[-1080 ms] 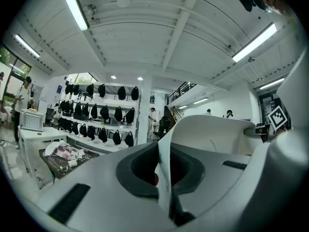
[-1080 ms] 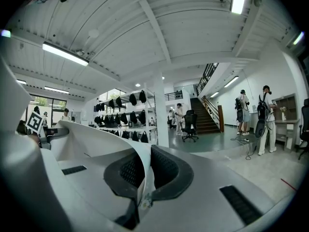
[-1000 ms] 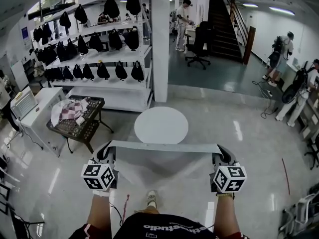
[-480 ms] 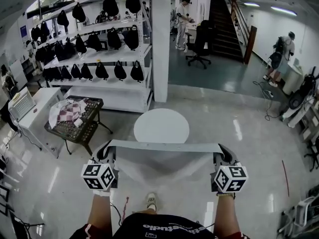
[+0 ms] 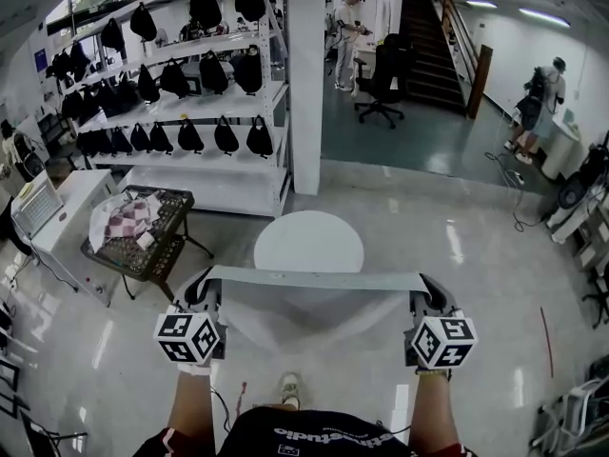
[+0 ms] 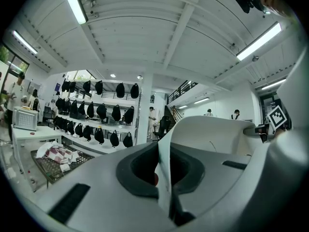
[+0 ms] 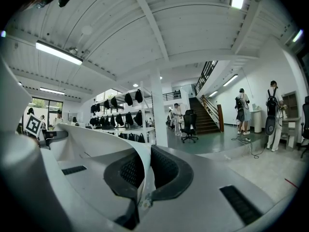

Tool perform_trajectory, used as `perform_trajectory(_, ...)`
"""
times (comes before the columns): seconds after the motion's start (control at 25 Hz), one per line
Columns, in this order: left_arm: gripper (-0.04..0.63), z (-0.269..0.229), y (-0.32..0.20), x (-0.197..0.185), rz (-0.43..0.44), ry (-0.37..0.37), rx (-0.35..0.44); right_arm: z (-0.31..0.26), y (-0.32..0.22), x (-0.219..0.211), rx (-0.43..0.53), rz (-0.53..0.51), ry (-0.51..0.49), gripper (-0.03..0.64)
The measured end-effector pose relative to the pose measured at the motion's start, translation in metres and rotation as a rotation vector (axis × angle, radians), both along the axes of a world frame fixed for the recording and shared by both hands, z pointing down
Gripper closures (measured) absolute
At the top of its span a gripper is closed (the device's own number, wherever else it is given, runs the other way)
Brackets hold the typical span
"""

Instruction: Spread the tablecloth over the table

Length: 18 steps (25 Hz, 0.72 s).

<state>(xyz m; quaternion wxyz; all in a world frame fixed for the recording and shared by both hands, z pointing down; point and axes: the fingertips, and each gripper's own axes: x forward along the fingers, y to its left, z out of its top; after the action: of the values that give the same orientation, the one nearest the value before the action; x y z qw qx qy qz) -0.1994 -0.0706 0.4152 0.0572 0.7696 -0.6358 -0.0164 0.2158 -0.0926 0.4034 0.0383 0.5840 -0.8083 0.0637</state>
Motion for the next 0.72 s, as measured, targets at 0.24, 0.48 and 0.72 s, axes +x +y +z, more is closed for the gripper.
perform_trajectory(0.24,0.578,0.003,-0.042,-0.005,-0.001,0.016,-0.005,-0.002,-0.039,-0.005,-0.008,0.001,0.013,0.589)
perform_trajectory(0.48,0.578,0.002,-0.087,-0.016,0.008,0.023,-0.005,-0.003,-0.08,-0.015,-0.01,0.009,0.014,0.589)
perform_trajectory(0.72,0.577,0.004,-0.127,-0.027,0.021,0.03,-0.01,-0.002,-0.112,-0.027,-0.026,0.025,0.022,0.589)
